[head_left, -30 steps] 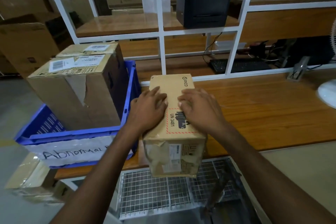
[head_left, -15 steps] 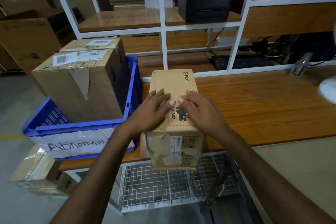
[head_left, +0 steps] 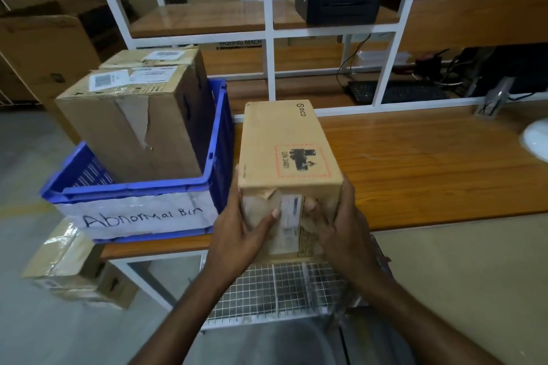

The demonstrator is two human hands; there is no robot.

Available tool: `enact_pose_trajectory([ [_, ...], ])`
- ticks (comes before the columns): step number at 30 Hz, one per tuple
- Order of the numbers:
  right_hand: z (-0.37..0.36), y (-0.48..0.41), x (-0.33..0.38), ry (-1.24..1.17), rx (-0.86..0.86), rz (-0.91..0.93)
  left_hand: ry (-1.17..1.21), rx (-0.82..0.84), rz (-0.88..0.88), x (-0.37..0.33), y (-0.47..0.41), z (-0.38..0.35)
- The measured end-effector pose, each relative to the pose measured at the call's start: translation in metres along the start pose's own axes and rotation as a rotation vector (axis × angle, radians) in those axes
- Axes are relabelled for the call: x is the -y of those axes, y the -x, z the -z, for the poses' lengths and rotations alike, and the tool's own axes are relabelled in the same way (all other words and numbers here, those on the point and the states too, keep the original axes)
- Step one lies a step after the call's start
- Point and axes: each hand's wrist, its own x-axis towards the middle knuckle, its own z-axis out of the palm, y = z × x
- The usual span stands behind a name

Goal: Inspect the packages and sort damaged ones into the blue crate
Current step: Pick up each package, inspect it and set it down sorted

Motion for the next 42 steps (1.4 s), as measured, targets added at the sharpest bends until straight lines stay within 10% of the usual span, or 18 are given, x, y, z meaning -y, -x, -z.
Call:
enact_pose_trajectory([
  [6, 0.046, -0.047, 0.064, 0.052, -0.008, 0.115, 0.159, -0.137, -0.137, -0.057, -0.044, 0.03],
  [29, 0.028, -0.116, 0.083, 0.692, 0.065, 0.238, -0.695, 0.042, -0.306, -0.079, -0.128, 0.014],
  [42, 0.012, -0.108, 0.079, 0.703, -0.016, 0.222, -0.587, 0.126, -0.27, -0.073, -0.133, 0.021],
])
